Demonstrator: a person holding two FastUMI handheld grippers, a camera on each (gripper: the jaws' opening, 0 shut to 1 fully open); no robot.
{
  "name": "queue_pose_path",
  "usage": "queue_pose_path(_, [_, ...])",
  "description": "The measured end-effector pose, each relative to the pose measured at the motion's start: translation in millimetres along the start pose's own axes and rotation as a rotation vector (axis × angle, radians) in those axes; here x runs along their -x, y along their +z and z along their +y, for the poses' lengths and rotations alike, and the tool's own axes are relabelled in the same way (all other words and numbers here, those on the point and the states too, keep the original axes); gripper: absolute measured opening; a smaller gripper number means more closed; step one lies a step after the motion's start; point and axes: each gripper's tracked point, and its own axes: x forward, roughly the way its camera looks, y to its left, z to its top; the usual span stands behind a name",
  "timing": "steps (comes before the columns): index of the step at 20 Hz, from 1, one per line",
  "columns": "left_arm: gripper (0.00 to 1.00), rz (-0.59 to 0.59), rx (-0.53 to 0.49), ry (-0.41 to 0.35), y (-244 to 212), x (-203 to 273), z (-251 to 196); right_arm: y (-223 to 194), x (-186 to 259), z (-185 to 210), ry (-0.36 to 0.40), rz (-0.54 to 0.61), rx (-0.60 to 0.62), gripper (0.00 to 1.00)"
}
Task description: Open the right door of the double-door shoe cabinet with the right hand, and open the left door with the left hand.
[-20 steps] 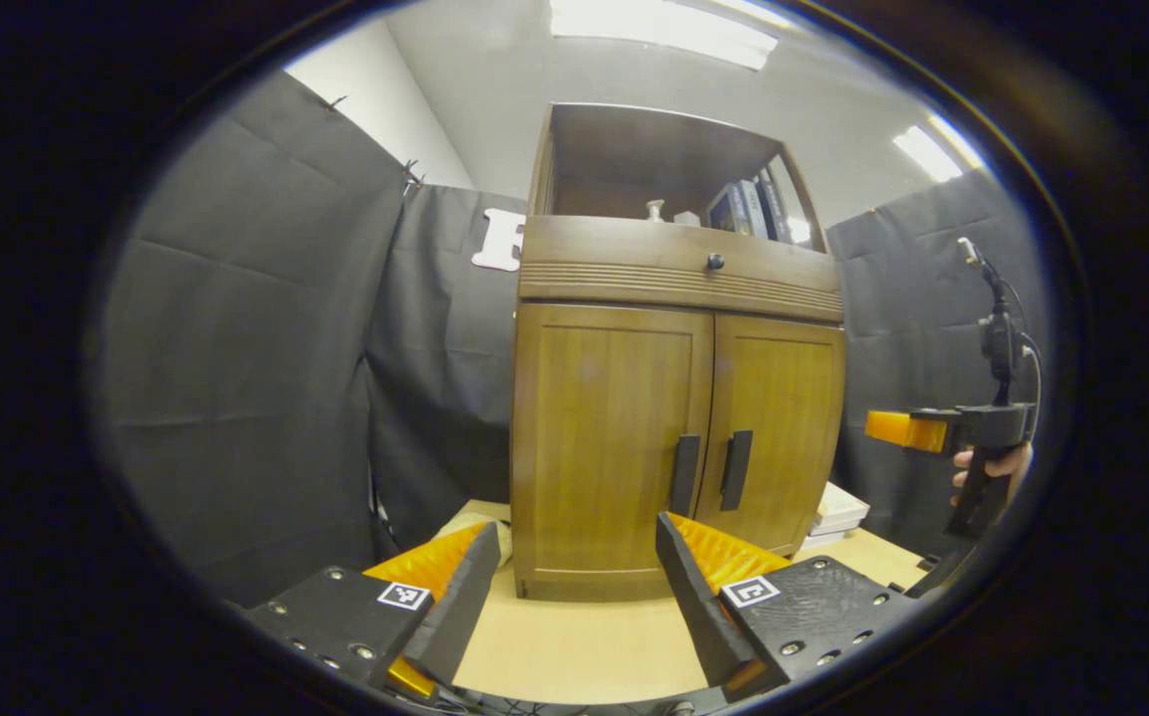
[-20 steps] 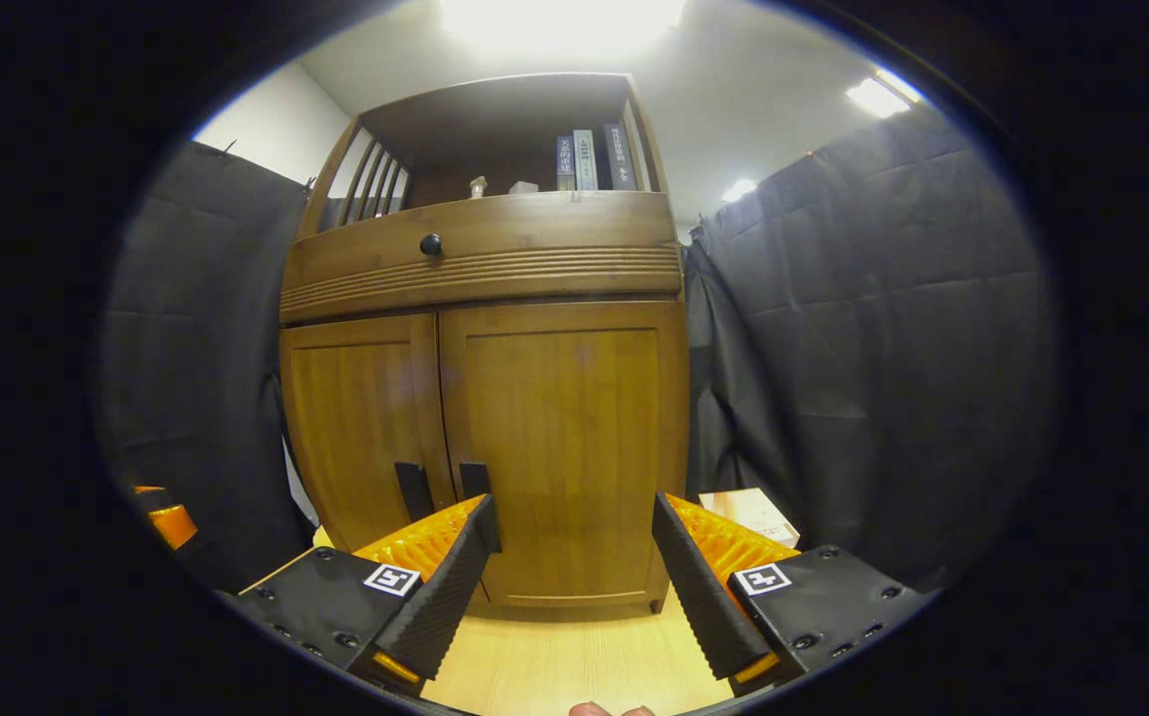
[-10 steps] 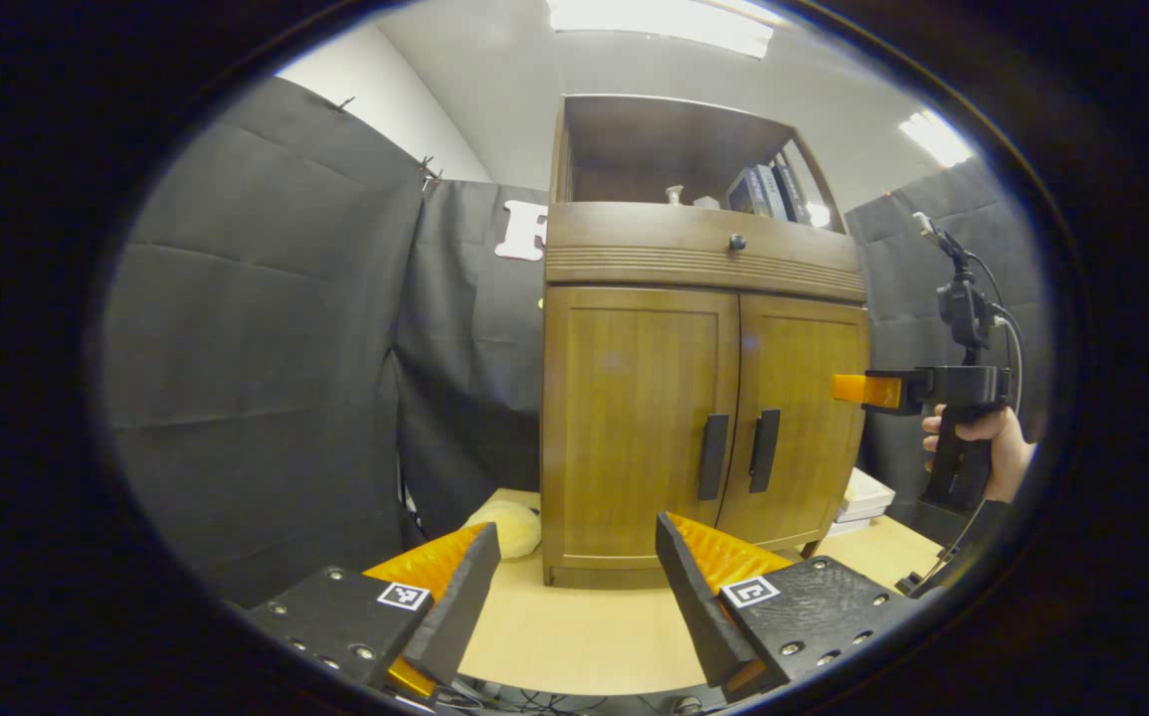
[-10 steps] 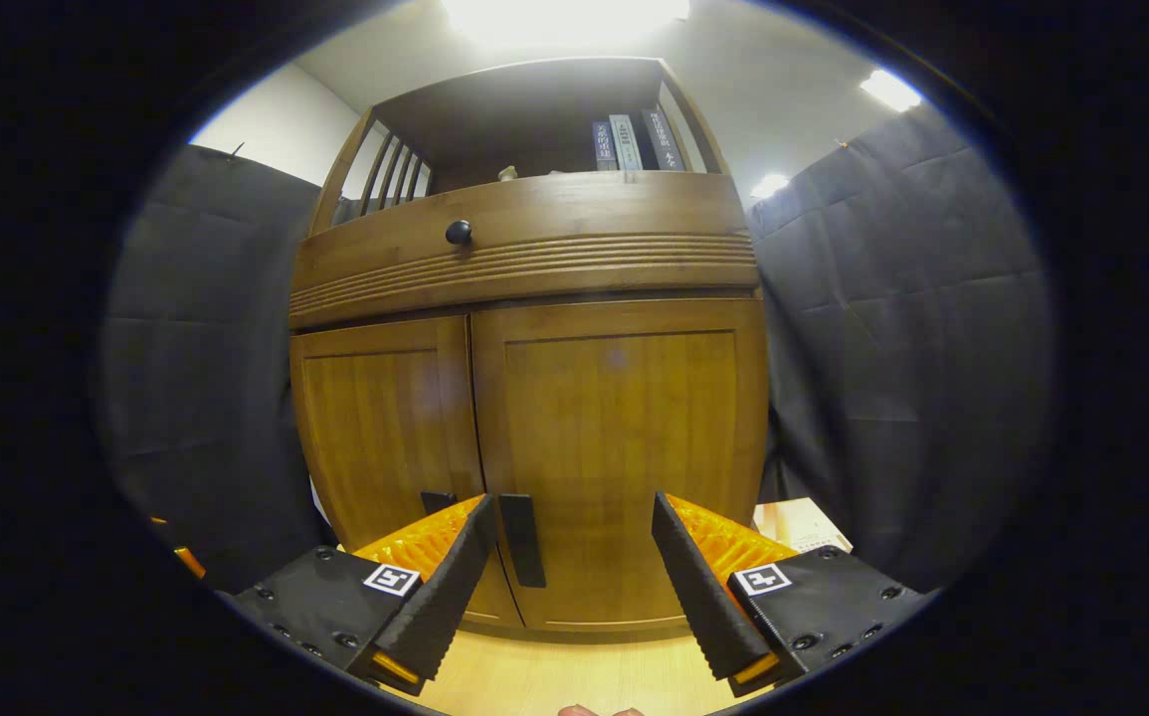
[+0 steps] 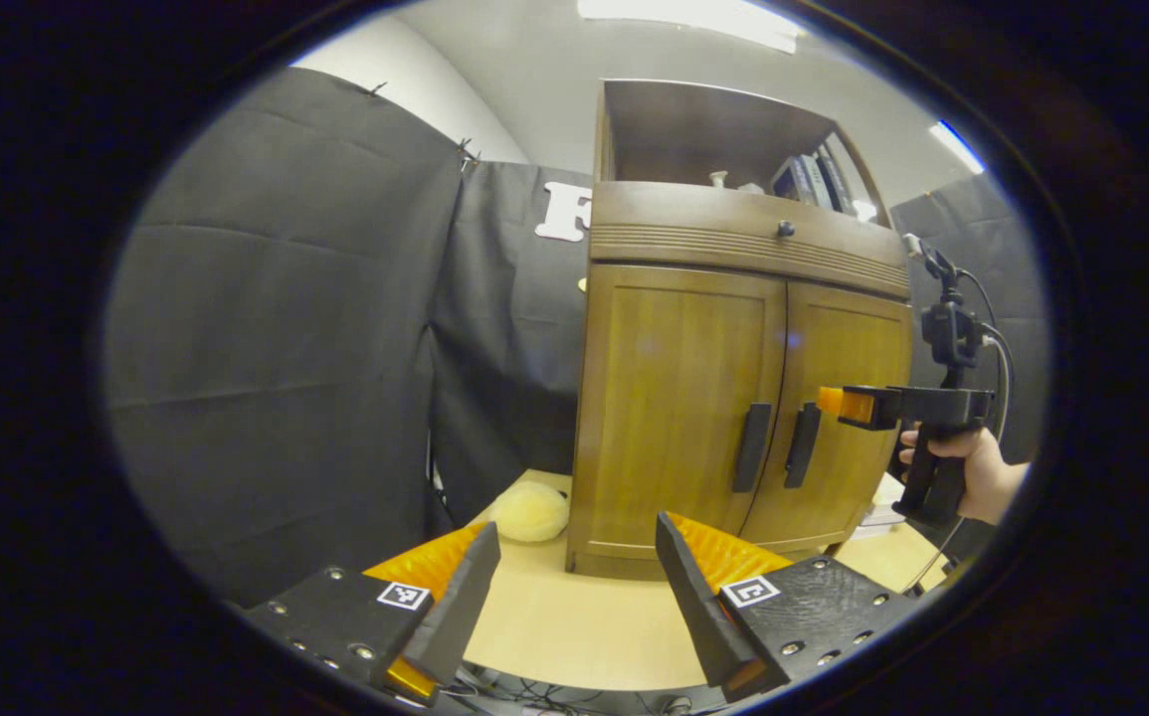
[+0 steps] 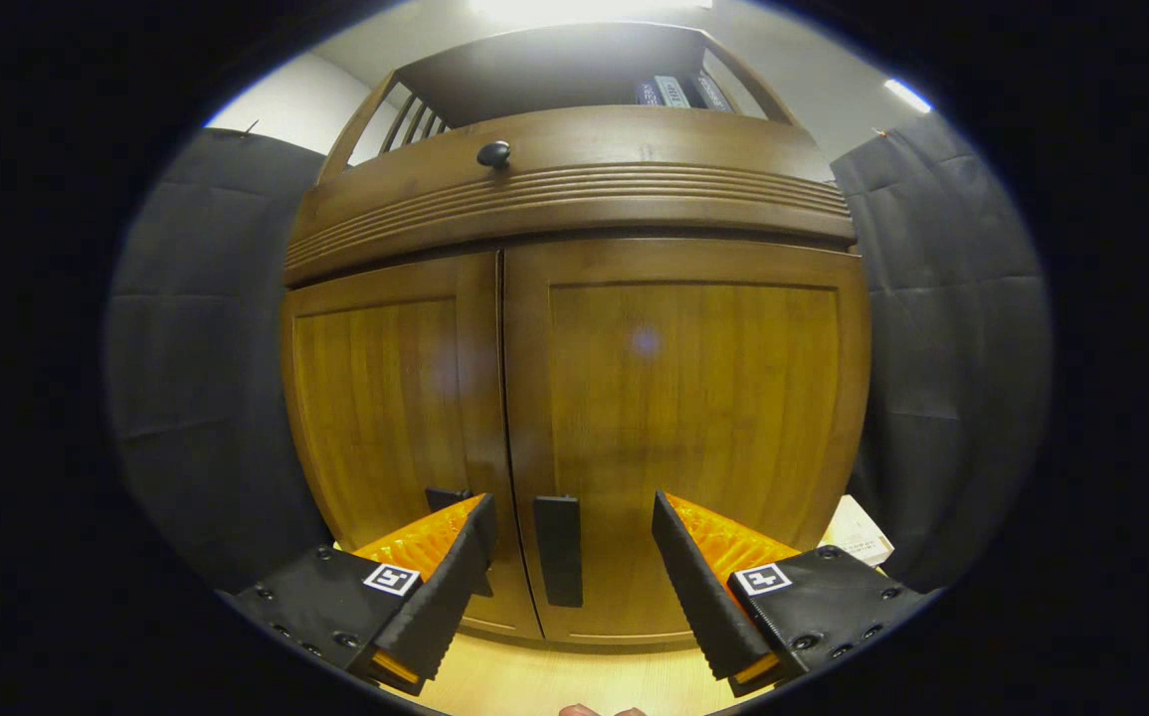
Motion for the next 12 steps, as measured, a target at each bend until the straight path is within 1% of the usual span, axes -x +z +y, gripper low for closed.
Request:
queue_pose_path(1, [0.92,0.005,0.001,0.013,-1,-2,3,-4,-6,1,0.003,0.009,0.005,0.99])
queue_pose_path(2, [0.92,0.012,0.008,0.026,-1,-7,6,-8,-12,2,0.004,0.015,0.009,0.97])
queue_pose_path(4, [0.90,0.010,0.032,0.063,2,-19,13,-15,-21,4,0.010,0.009,0.019,0.97])
queue_pose_path(5, [0.90,0.005,0.034,0.094,4,-24,18,-18,-24,3,0.005,0.001,0.026,0.99])
queue_pose_path(6, [0.90,0.003,0.038,0.121,6,-28,19,-23,-28,4,0.002,0.000,0.033,0.96])
queue_pose_path(7, [0.90,0.001,0.050,0.135,8,-33,18,-28,-32,4,0.000,0.005,0.036,0.97])
queue_pose_path(8, [0.89,-0.002,0.063,0.141,11,-36,15,-33,-36,4,0.001,0.017,0.036,0.99])
queue_pose_path(9, [0.92,-0.004,0.074,0.145,13,-39,15,-39,-41,5,0.005,0.027,0.036,0.97])
queue_pose_path(10, [0.92,-0.001,0.078,0.150,12,-42,18,-43,-46,4,0.003,0.037,0.038,0.99])
queue_pose_path(12, [0.91,0.009,0.071,0.163,9,-43,20,-51,-56,3,-0.004,0.055,0.041,0.97])
